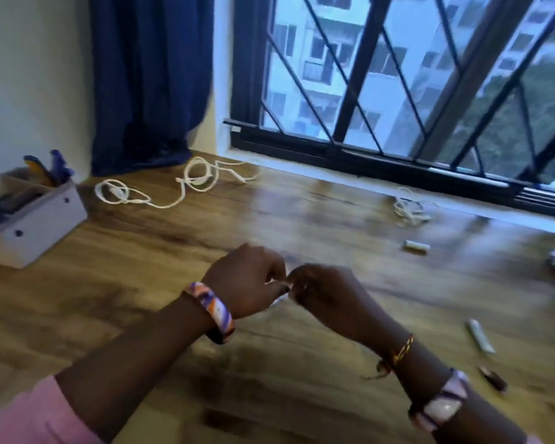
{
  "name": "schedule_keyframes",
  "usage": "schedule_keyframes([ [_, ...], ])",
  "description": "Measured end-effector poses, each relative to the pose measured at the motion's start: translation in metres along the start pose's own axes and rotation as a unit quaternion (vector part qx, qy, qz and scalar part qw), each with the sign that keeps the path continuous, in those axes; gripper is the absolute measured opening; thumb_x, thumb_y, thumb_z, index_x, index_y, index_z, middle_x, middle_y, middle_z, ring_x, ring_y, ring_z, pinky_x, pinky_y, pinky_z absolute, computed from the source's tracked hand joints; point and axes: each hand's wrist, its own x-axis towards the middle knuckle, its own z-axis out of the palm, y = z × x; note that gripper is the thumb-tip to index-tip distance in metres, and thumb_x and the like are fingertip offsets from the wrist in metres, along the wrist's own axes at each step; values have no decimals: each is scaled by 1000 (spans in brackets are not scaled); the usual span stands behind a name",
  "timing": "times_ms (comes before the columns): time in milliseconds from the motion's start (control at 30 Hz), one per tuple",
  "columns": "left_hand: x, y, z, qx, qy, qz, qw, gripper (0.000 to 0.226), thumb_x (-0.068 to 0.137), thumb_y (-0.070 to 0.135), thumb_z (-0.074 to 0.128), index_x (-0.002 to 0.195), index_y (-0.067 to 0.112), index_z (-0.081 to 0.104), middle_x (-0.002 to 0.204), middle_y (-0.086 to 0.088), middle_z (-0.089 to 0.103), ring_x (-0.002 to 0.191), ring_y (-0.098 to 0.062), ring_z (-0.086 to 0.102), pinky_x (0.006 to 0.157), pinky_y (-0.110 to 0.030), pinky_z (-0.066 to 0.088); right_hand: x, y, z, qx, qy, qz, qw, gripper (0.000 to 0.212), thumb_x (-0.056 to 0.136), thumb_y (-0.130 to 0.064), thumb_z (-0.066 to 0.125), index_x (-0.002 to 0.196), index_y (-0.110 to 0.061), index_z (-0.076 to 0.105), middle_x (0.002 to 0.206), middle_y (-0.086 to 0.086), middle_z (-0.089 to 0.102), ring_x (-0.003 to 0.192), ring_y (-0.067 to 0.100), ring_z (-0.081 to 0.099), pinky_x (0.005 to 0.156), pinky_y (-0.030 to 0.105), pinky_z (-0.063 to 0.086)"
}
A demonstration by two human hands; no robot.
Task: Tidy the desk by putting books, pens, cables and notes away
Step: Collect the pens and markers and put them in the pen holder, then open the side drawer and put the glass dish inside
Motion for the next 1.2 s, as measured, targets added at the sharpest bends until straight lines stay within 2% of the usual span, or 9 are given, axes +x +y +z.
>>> schedule_keyframes([
  [100,5,15,35,102,-25,-55,993,45,70,49,62,107,22,62,125,1,58,119,-19,52,102,-34,40,-63,35,-3,-5,-36,36,999,14,82,-13,61,92,-14,71,78,-5,68,68,5,63,65,13,45],
  [200,-3,8,50,285,22,-188,940,73,67,72,48,129,32,48,142,2,45,130,-27,38,108,-41,31,-115,63,-12,6,-6,38,999,20,77,-14,55,88,-12,71,77,-13,65,68,-13,56,63,6,42],
  [333,-25,-12,59,208,50,-408,888,107,59,72,60,142,12,28,152,-25,16,142,-42,4,112,-57,12,-155,90,-17,17,75,33,996,23,74,-3,54,90,-11,68,80,-18,58,77,-18,52,70,0,37],
  [533,-45,24,92,108,152,-428,884,94,77,41,69,143,0,17,152,-32,-5,142,-44,-3,113,-55,8,-181,99,-10,7,69,-59,996,18,82,-12,46,87,-19,62,98,-3,61,86,13,61,77,30,51],
  [733,-38,50,127,92,208,-327,917,81,84,27,63,146,6,15,152,-27,-17,143,-41,-10,113,-53,14,-177,100,-9,7,62,-50,997,23,77,-16,43,84,-13,64,97,1,62,85,18,61,75,35,52],
  [900,-35,87,147,124,187,-174,959,59,80,33,60,129,1,48,146,-35,20,133,-50,25,110,-51,27,-178,98,-5,-34,59,-25,997,20,78,-12,49,89,-11,65,103,3,64,91,23,61,75,37,52],
  [967,-39,101,168,85,107,-67,988,58,78,40,41,115,-1,60,133,-32,45,120,-48,46,103,-50,40,-181,93,-5,-60,60,-30,996,22,81,-17,47,89,-8,65,103,6,65,91,27,62,73,38,53],
  [1067,-46,116,192,68,67,37,995,48,77,24,32,98,0,68,105,-23,67,94,-37,67,83,-36,53,-185,86,-10,-23,57,-38,997,35,79,-26,43,88,-2,67,102,14,67,90,30,64,75,33,50],
  [1200,-50,124,201,50,84,72,993,43,79,22,35,96,2,69,102,-19,69,94,-35,67,87,-29,39,-207,89,-19,-60,34,-27,997,37,83,-26,42,98,-3,67,113,14,65,100,28,62,81,31,47],
])
